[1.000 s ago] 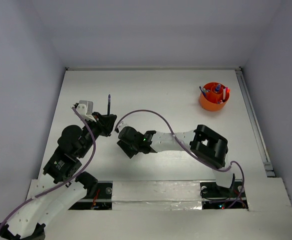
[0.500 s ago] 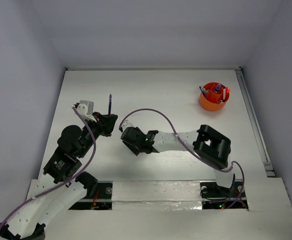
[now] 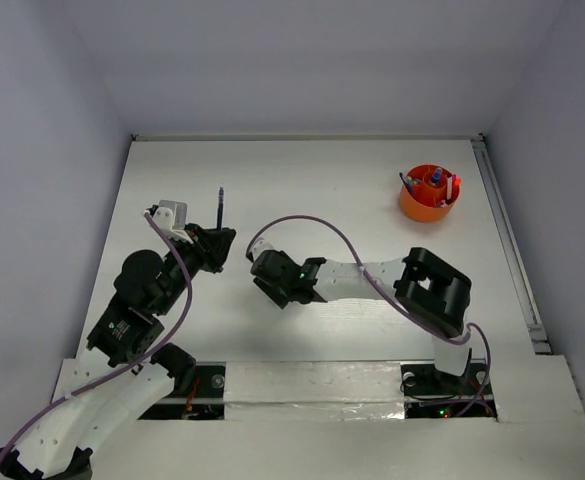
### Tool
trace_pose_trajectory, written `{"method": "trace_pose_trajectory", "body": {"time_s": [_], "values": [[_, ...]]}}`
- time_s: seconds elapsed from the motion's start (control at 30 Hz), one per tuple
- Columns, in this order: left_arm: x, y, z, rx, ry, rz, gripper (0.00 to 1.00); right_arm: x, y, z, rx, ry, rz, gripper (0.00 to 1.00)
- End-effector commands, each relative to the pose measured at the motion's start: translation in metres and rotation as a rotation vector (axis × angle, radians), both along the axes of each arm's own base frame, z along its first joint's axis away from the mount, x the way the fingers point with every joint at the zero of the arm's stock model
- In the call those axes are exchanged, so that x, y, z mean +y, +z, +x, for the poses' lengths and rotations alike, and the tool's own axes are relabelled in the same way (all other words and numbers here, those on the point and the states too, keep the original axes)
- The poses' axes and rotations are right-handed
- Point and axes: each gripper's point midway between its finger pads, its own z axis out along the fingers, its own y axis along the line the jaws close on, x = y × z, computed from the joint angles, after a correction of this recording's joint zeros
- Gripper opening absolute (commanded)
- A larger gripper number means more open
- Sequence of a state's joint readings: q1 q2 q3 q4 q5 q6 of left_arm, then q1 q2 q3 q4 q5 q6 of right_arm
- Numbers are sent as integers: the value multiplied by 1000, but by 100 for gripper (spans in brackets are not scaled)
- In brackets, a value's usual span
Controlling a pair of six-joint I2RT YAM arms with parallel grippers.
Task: Sort the stationery into containers
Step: Pick up the pen cap from the center of the board.
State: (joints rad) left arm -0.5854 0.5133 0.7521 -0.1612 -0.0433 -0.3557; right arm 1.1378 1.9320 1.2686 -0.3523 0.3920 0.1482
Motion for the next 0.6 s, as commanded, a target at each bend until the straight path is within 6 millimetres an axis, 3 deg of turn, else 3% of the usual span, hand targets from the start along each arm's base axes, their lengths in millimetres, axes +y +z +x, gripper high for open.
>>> {"method": "trace_pose_trajectory", "body": {"time_s": [0.0, 0.23, 0.37, 0.57], "values": [[-4, 9, 1, -44, -20, -16, 0, -3, 3, 13, -1, -18, 38, 59], [-1, 8, 3, -42, -13, -16, 0, 25, 5, 18, 33, -4, 173, 59], [-4, 7, 2, -43, -36, -19, 0, 42, 9, 33, 65, -23, 288, 59], [-3, 3, 4, -35, -30, -14, 0, 45, 29, 53, 12, -45, 326, 60]]}}
